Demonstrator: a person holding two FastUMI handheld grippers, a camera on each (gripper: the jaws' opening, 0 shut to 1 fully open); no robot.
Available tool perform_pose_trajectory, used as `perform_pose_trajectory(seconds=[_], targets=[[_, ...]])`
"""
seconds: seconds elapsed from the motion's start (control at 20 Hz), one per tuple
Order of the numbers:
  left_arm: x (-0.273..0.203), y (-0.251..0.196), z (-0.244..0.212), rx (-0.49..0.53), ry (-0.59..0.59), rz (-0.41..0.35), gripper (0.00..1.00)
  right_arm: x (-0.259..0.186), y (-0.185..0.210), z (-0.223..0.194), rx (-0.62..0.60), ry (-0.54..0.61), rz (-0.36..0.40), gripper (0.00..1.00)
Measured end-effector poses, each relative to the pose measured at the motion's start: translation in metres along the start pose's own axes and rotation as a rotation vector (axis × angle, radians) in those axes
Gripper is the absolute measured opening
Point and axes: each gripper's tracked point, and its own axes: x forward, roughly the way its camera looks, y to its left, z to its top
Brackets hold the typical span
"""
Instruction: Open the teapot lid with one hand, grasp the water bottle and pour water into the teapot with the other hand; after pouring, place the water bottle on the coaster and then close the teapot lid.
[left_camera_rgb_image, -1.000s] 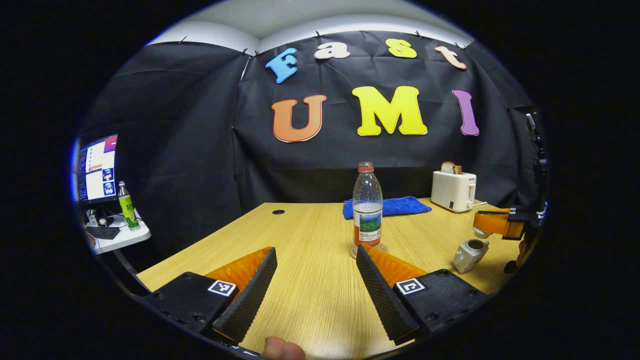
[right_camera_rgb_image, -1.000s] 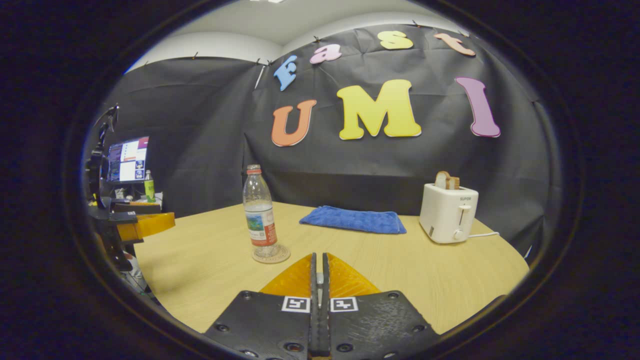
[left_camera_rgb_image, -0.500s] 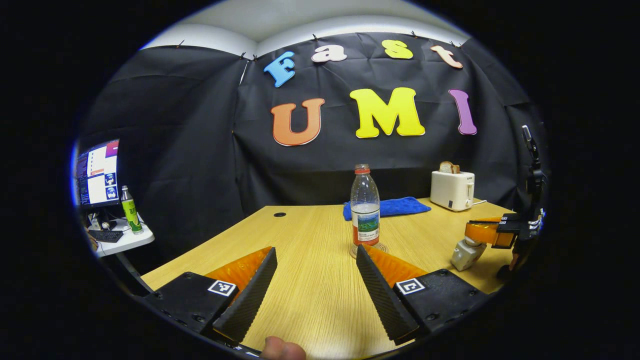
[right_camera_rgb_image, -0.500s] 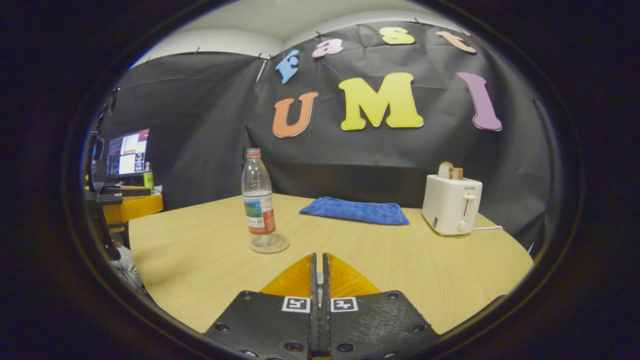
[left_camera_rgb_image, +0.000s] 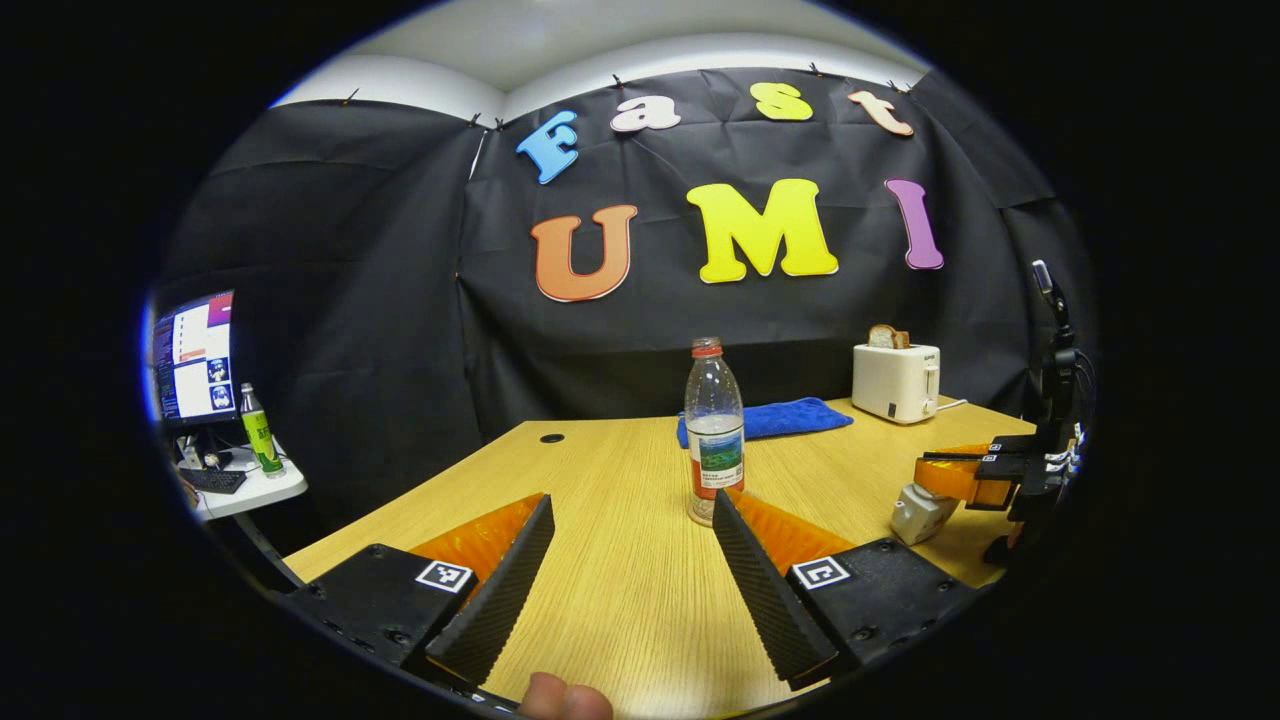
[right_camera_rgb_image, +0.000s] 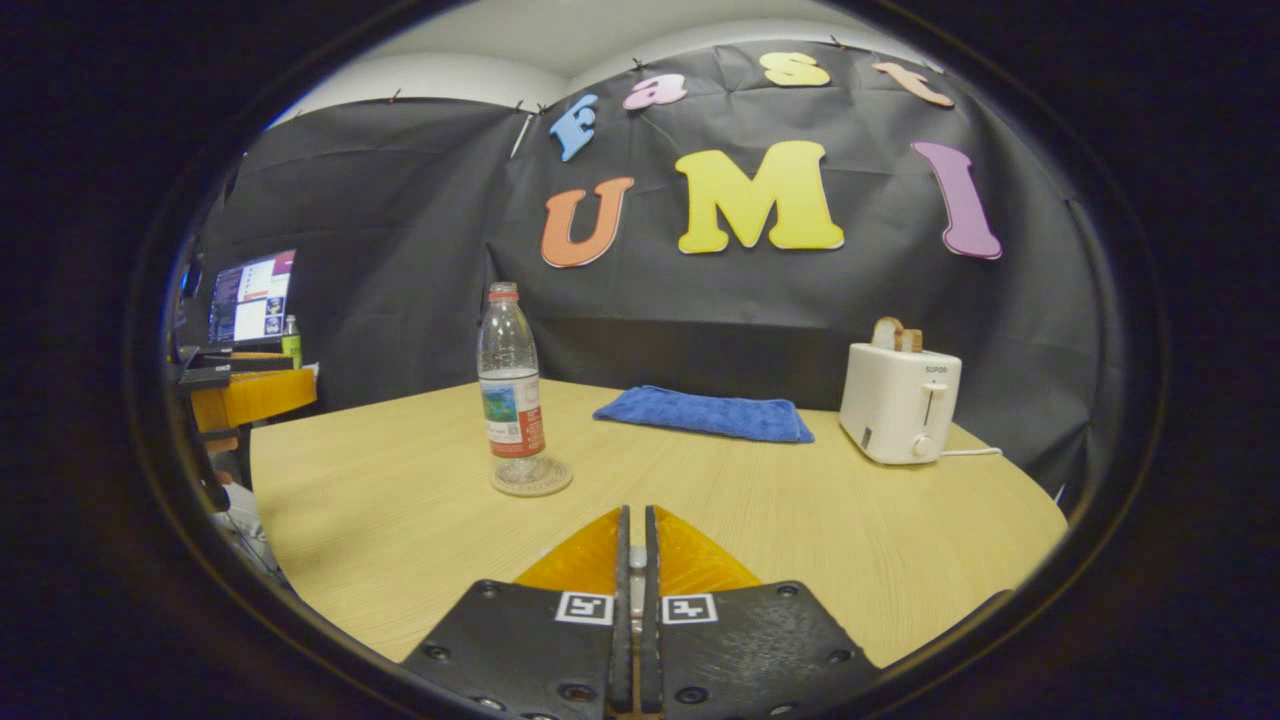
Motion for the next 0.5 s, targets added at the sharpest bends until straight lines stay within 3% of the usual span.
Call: perform_pose_trajectory(seconds=[0.1,0.3,0.35,0.45,0.5], targets=[[-0.001,-0.010,0.004,-0.009,-0.006,-0.015,1.00,-0.003,-0.002,0.005,0.018,-0.008,-0.014,0.06],[0.000,-0.037,0.023,-0.046,-0.046,-0.046,1.00,-0.020,-0.014,0.028,0.075,-0.067,-0.056,0.57],[0.001,-0.045,0.029,-0.050,-0.060,-0.057,1.00,-0.027,-0.020,0.036,0.077,-0.086,-0.076,0.75],[0.003,-0.061,0.044,-0.055,-0.099,-0.076,1.00,-0.043,-0.035,0.053,0.064,-0.112,-0.139,0.94],[0.004,-0.070,0.050,-0.058,-0.113,-0.088,1.00,-0.052,-0.044,0.060,0.054,-0.121,-0.177,0.96]])
